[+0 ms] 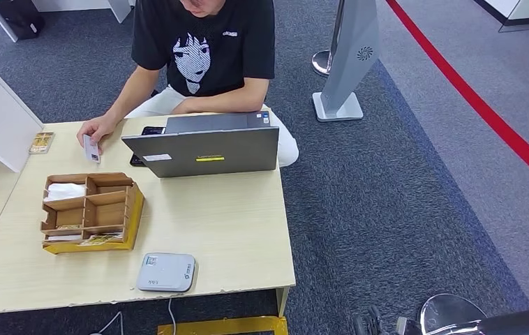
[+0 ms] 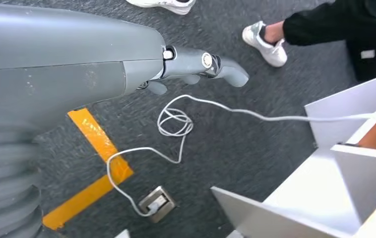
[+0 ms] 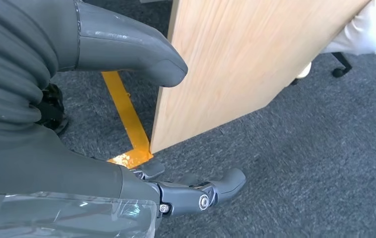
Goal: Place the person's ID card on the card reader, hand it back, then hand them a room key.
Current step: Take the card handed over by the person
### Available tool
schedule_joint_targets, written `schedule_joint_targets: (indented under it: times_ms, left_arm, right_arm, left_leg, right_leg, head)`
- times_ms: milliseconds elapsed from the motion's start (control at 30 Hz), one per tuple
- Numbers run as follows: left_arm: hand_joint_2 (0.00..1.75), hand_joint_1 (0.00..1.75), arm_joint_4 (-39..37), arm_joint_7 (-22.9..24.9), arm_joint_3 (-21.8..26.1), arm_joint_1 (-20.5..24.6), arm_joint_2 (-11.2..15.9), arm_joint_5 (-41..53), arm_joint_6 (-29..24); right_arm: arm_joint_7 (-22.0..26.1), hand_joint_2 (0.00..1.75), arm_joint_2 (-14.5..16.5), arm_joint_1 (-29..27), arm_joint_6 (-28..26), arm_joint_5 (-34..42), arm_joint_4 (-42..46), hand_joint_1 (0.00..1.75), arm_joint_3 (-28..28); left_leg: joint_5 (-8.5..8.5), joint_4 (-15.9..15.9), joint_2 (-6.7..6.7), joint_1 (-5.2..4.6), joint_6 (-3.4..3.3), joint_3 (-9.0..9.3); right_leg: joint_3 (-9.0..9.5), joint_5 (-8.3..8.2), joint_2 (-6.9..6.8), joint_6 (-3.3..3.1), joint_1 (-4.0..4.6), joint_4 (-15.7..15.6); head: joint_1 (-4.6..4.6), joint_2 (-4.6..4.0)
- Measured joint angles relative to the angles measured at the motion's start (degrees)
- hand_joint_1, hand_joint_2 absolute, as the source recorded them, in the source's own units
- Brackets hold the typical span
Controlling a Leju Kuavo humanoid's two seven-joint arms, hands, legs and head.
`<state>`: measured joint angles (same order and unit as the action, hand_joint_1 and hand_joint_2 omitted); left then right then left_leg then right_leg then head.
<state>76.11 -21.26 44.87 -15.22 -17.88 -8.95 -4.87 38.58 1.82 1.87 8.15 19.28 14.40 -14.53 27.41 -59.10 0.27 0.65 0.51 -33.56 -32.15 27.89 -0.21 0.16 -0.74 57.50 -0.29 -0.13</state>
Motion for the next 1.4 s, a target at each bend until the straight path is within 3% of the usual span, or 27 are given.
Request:
schedule_joint_targets:
  times_ms: [267, 367, 467, 600, 667, 800, 933, 1167, 1300, 1400]
  left_arm:
    - [1.75, 0.00, 2.1, -0.6, 0.0, -0.2, 0.0, -0.3, -0.3]
    - [1.75, 0.00, 5.2, -5.5, -0.2, -0.8, -0.1, 0.1, 1.1]
    - [1.75, 0.00, 14.6, -9.3, -0.3, -1.6, -0.2, 6.3, 6.4]
    - [0.00, 0.00, 26.8, -9.6, 1.3, 0.8, 0.2, 22.4, 15.1]
    - [0.00, 0.00, 30.1, -9.6, 2.0, 3.6, 1.1, 29.6, 15.0]
    - [0.00, 0.00, 31.7, -8.7, -0.2, 10.1, 3.9, 44.2, 9.3]
    - [1.75, 0.00, 30.9, -4.6, -7.2, 14.7, 7.8, 52.7, 5.2]
    - [1.75, 0.00, 26.7, 2.3, -16.5, 20.8, 11.8, 57.6, 3.6]
    - [1.75, 0.00, 21.7, 5.9, -22.0, 25.0, 15.6, 71.2, -2.3]
    - [1.75, 0.00, 14.3, 8.6, -27.9, 29.3, 20.7, 83.5, -6.4]
  right_arm:
    - [0.0, 1.75, 0.0, 0.0, 0.0, -0.6, 0.1, 0.00, -1.6]
    - [-0.1, 1.75, 0.0, -0.1, 0.0, -1.6, 0.2, 0.00, -2.5]
    - [-0.2, 1.75, 0.0, -0.2, 0.1, -4.3, 0.6, 0.00, -4.0]
    - [-1.4, 1.75, 0.3, 0.1, 0.3, -9.4, 1.1, 0.00, -5.6]
    - [-2.7, 1.75, 0.6, 0.7, 0.8, -11.6, 1.3, 0.00, -6.2]
    - [-4.8, 1.75, 1.5, 3.0, 0.8, -16.0, 1.5, 0.00, -7.0]
    - [-5.4, 1.75, 2.6, 5.1, 0.7, -19.0, 1.8, 0.00, -7.3]
    - [-6.1, 1.75, 3.4, 6.7, 2.2, -21.3, 1.8, 0.00, -8.5]
    - [-7.2, 1.75, 3.6, 7.3, 2.8, -23.2, 1.8, 0.00, -9.3]
    - [-7.7, 1.75, 3.8, 8.0, 3.5, -24.7, 1.8, 0.00, -9.7]
  left_leg:
    - [0.00, 0.0, 0.00, 0.00, 0.00, 0.01]
    - [0.00, 0.0, 0.00, 0.03, 0.00, 0.01]
    - [-0.02, 0.0, -0.03, 0.02, -0.02, 0.00]
    - [-0.09, 0.0, -0.04, 0.02, 0.03, 0.02]
    - [-0.18, 0.0, -0.03, 0.03, 0.06, 0.02]
    - [-0.37, 0.0, -0.06, 0.07, 0.11, 0.00]
    - [-0.51, 0.0, -0.06, 0.07, 0.11, -0.02]
    - [-0.55, 0.0, -0.07, 0.02, 0.10, -0.07]
    - [-0.56, 0.0, -0.08, 0.02, 0.10, -0.07]
    - [-0.60, 0.0, -0.06, 0.05, 0.13, -0.07]
  right_leg:
    - [0.01, 0.00, 0.00, 0.00, 0.00, 0.0]
    - [0.00, 0.00, 0.00, 0.00, 0.02, 0.0]
    - [0.00, 0.00, -0.06, 0.00, 0.02, 0.0]
    - [-0.01, -0.08, -0.09, -0.07, 0.02, 0.0]
    - [-0.03, -0.15, -0.08, -0.11, 0.02, 0.0]
    - [-0.05, -0.28, -0.08, -0.10, 0.02, 0.0]
    - [-0.06, -0.43, -0.09, -0.14, 0.03, 0.0]
    - [-0.10, -0.50, -0.07, -0.05, 0.02, 0.0]
    - [-0.12, -0.51, -0.08, -0.04, 0.02, 0.0]
    - [-0.12, -0.55, -0.06, -0.10, 0.02, 0.0]
  head:
    - [-0.01, 0.00]
    - [0.00, 0.00]
    - [0.01, 0.00]
    - [-0.01, 0.00]
    - [-0.04, 0.00]
    - [-0.04, 0.00]
    - [-0.04, 0.00]
    - [0.00, 0.00]
    - [0.03, 0.00]
    - [0.03, 0.00]
